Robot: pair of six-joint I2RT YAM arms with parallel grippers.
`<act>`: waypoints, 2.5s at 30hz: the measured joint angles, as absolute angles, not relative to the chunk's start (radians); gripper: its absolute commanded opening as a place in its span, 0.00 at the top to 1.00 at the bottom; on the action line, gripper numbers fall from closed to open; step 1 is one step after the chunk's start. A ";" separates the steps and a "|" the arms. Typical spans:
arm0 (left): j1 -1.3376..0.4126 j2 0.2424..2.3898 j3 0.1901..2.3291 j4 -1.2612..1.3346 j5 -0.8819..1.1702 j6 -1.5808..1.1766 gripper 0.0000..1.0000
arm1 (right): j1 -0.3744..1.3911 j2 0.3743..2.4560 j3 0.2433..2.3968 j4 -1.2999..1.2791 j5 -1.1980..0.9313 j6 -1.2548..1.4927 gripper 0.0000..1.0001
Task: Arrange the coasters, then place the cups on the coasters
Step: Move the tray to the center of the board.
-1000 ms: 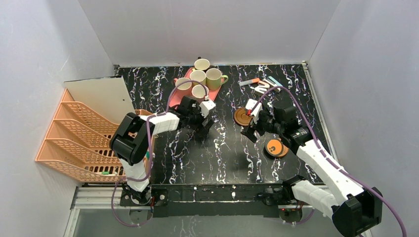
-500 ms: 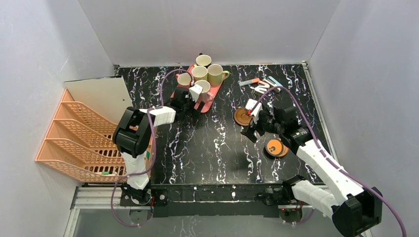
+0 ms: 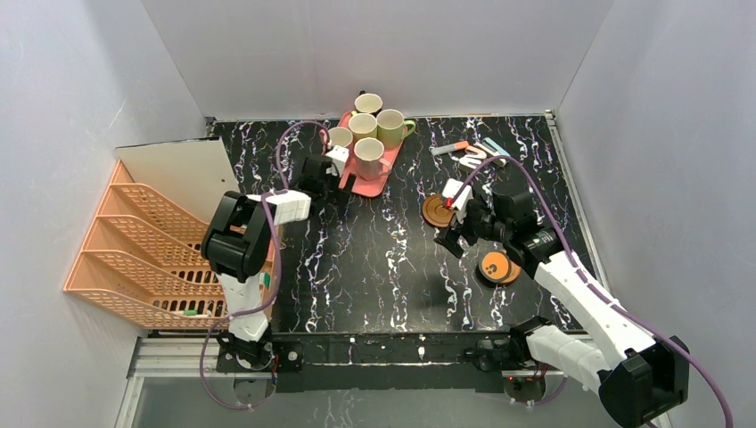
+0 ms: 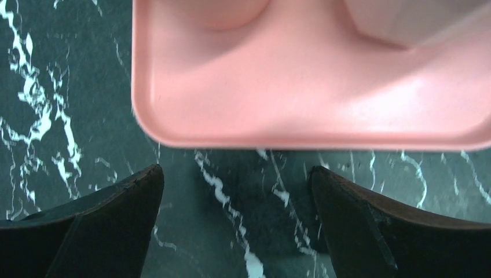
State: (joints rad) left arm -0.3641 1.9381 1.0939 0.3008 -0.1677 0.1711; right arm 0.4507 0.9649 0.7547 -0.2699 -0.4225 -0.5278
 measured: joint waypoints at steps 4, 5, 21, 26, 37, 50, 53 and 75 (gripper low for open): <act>-0.356 1.860 0.998 0.303 -0.151 0.177 0.03 | 0.451 0.965 0.754 -0.270 -0.422 -0.528 0.01; -0.356 1.840 0.976 0.302 -0.146 0.183 0.03 | 0.451 0.965 0.754 -0.270 -0.422 -0.528 0.01; -0.565 1.814 0.961 0.278 -0.111 0.288 0.02 | 0.451 0.969 0.755 -0.275 -0.422 -0.531 0.01; -0.603 1.867 1.034 0.254 -0.086 0.289 0.03 | 0.451 0.969 0.754 -0.282 -0.424 -0.532 0.01; -0.606 1.932 1.120 0.232 -0.025 0.300 0.23 | 0.451 0.969 0.754 -0.283 -0.426 -0.535 0.01; -0.606 1.977 1.155 0.266 -0.030 0.347 0.45 | 0.452 0.978 0.754 -0.289 -0.428 -0.550 0.01; -0.607 1.980 1.157 0.272 -0.038 0.352 0.45 | 0.454 0.981 0.754 -0.289 -0.429 -0.553 0.01; -0.619 2.072 1.230 0.324 -0.105 0.397 0.95 | 0.461 0.989 0.754 -0.289 -0.428 -0.558 0.01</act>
